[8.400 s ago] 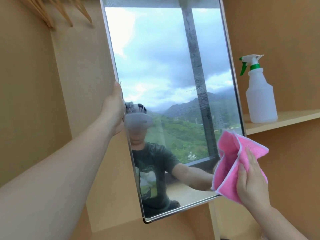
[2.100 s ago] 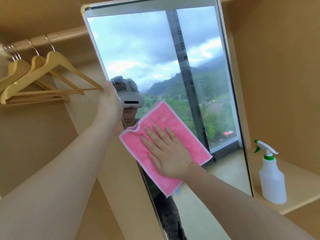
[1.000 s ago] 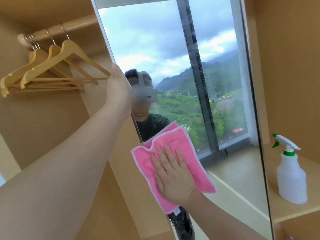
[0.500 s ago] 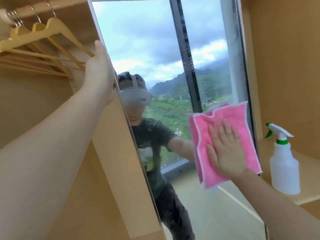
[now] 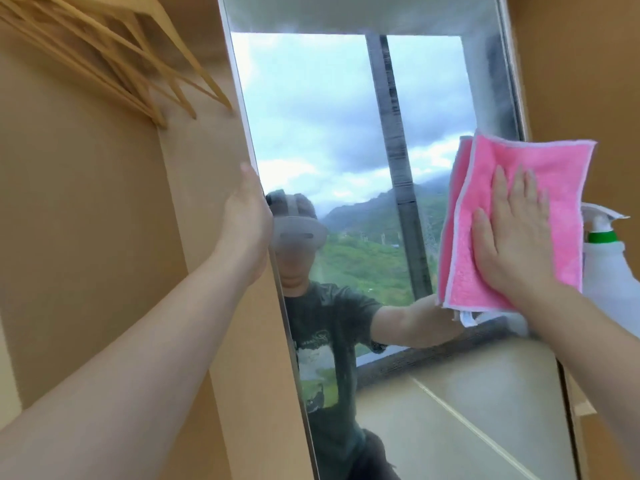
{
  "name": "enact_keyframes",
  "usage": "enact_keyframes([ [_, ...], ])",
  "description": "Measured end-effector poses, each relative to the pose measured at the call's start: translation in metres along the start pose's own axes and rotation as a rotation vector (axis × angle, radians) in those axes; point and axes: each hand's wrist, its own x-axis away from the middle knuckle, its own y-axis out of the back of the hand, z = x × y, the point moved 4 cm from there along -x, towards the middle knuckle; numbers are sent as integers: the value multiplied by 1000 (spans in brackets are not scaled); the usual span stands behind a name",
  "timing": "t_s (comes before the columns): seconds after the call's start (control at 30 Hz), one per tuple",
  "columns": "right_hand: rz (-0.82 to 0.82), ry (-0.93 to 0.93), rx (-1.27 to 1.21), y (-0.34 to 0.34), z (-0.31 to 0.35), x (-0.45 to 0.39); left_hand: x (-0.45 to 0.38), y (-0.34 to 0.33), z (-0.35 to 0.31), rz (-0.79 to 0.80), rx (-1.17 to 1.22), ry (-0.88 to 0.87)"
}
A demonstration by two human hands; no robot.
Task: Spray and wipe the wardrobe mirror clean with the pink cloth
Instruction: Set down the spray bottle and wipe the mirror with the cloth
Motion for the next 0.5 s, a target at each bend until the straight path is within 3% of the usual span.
enact_keyframes([
  [0.17,-34,131,6,-13,42,27,34,3,60,51,186,38],
  [0.27,-35,220,-10,-18,93,44,32,2,62,41,278,-32],
  [0.43,-47,408,-57,-32,193,82,37,1,55,214,404,-181],
  [0.5,-41,478,-60,-37,211,94,39,2,55,240,342,-215],
])
